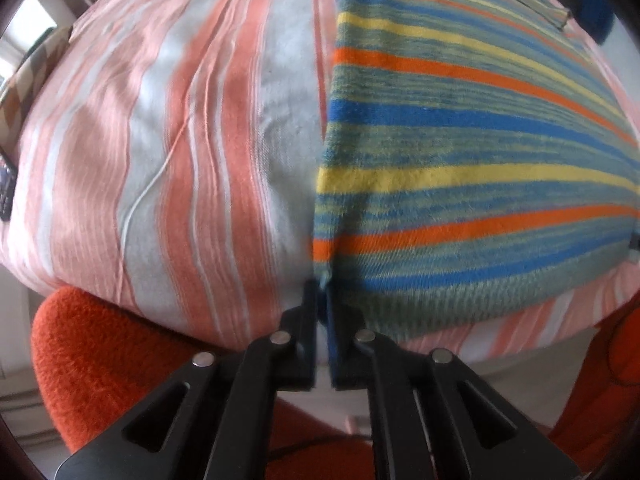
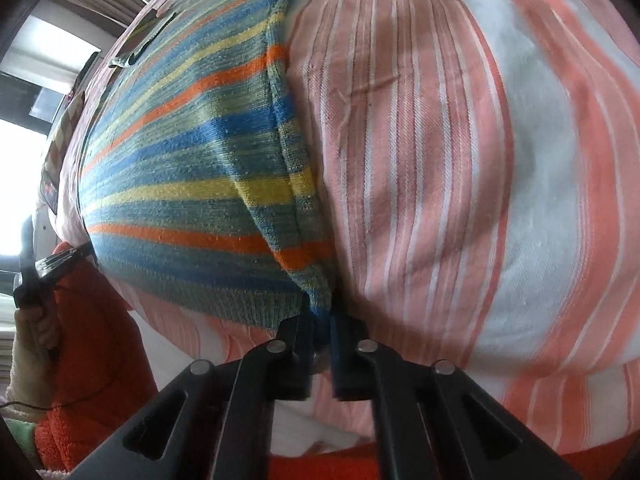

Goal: Fold small clothes

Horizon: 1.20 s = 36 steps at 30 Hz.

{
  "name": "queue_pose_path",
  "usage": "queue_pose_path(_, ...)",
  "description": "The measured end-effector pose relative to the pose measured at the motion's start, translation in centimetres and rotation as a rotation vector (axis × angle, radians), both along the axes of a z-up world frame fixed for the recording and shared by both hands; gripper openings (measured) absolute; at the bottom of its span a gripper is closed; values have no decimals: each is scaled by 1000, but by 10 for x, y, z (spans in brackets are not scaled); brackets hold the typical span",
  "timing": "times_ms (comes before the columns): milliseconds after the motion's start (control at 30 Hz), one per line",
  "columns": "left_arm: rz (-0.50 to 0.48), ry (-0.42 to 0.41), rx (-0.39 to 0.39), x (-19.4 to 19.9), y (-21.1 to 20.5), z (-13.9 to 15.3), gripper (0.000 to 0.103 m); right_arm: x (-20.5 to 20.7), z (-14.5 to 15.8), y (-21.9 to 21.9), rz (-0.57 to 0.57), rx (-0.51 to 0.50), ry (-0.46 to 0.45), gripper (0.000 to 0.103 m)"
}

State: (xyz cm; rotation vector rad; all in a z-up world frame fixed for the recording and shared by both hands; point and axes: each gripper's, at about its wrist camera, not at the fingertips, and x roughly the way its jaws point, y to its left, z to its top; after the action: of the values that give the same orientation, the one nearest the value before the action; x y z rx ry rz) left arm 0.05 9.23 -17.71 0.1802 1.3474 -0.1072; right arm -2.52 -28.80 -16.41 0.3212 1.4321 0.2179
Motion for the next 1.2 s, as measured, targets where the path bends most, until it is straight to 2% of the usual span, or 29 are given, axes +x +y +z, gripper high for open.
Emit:
queue_pose_path(67,-6,-14,12,-10,1,14,37,-5,8,-6,3,12,22,23)
queue_pose_path(100,-11,-42,28,-16,2,26,41,-6,15,-8,12,-10,34,36)
queue_pose_path(200,-6,-178,52,-26,5,74,54,-9,53,-14,80,-197,-30,42)
queue_pose_path(267,20,-267,40,-22,6,100,75,1,86,-16,128,-392,-133,50)
queue_pose_path(300,40,-325,20,-17,5,115,78,12,107,-15,156,-479,-213,55)
queue_pose_path(367,84,-422,-34,-3,4,133,86,38,135,-8,190,-531,-340,59)
queue_pose_path(433,127,-495,-84,17,9,126,86,76,154,12,246,-476,-481,63)
queue_pose_path(500,175,-561,-93,25,8,114,86,112,153,37,321,-421,-570,65)
queue_pose_path(533,194,-556,-91,38,9,98,86,128,148,50,357,-404,-594,65)
queue_pose_path(633,233,-527,-104,32,4,71,86,184,116,90,462,-363,-587,64)
queue_pose_path(733,249,-492,-33,27,18,44,86,223,79,102,474,-367,-544,63)
queue_pose_path(767,252,-468,-19,28,22,40,86,234,68,99,453,-368,-527,62)
queue_pose_path(800,266,-459,-29,29,27,40,86,244,56,91,417,-360,-494,54)
queue_pose_path(867,298,-472,-56,30,34,43,86,256,50,66,317,-308,-452,28)
queue_pose_path(900,307,-470,-60,31,36,43,86,258,54,57,283,-319,-451,5)
queue_pose_path(967,316,-455,-60,35,38,37,86,255,76,14,147,-318,-484,4)
queue_pose_path(1067,324,-440,-65,40,37,30,86,246,108,-55,-33,-382,-524,4)
queue_pose_path(1133,332,-441,-65,40,36,29,86,232,127,-120,-188,-447,-523,4)
queue_pose_path(1200,334,-439,-60,42,35,26,86,220,134,-166,-290,-472,-501,4)
